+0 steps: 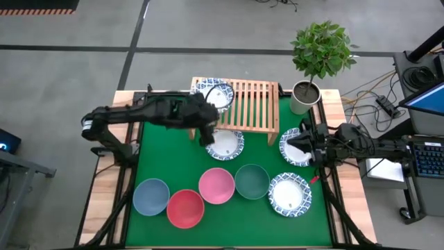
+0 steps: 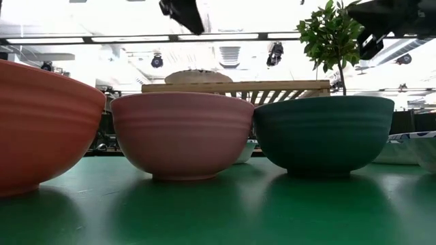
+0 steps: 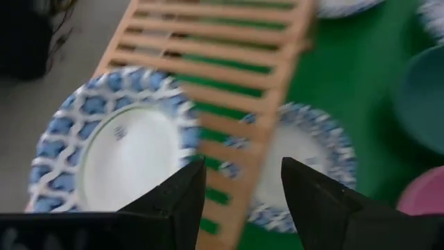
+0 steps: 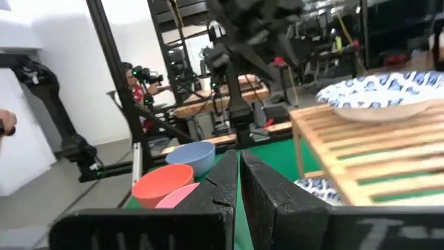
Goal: Place and stack bowls onto a shelf
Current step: Put the green bowl on the shelf
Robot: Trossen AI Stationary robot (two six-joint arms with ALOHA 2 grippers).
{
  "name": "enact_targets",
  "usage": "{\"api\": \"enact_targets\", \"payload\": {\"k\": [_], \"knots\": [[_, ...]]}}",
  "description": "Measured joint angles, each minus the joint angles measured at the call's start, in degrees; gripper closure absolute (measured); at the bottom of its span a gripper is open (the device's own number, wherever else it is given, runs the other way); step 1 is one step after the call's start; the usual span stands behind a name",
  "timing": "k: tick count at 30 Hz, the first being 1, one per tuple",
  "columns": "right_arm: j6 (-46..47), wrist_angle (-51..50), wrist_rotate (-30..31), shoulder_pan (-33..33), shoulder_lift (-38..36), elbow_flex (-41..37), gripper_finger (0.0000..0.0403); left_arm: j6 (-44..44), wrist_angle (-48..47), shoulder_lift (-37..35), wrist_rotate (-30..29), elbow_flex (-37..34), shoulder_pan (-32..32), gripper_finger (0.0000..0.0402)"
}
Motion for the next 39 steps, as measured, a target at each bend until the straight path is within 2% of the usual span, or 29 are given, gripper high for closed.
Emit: {"api": "enact_targets", "payload": {"k": [8, 12, 17, 20, 25, 29, 32, 39], "knots": [[4.56, 3.94, 0.43, 5.25, 4.35, -1.03, 0.0394, 2.64, 16.04, -6.0, 0.02, -11.17, -13.56, 0.0246], [5.33, 8.6, 0.47, 7.75, 8.56, -0.99, 0.0394, 6.64, 29.88, -9.23, -0.22, -19.82, -19.37, 0.0247], [6.0, 11.82, 0.5, 9.1, 14.03, 1.05, 0.0394, 12.58, 49.98, -14.14, -0.5, -32.17, -22.38, 0.0247], [6.78, 11.85, 0.56, 9.29, 17.77, 3.69, 0.0394, 13.25, 56.66, -17.77, -0.87, -38.28, -22.43, 0.0247], [6.8, 10.57, 0.56, 9.29, 24.56, 9.76, 0.0394, 11.46, 60.63, -24.22, -7.19, -46.16, -22.43, 0.0247], [6.71, 4.62, 0.61, 9.29, 30.07, 16.07, 0.0394, 7.74, 61.14, -29.44, -11.57, -51.0, -22.43, 0.0247], [6.69, -1.75, 0.61, 9.29, 34.83, 20.92, 0.0394, 5.48, 61.21, -32.5, -12.28, -54.24, -22.45, 0.0247], [6.51, -9.58, 0.61, 9.29, 45.83, 32.08, 0.0394, 3.64, 61.46, -36.62, -12.5, -59.44, -22.45, 0.0247]]}}
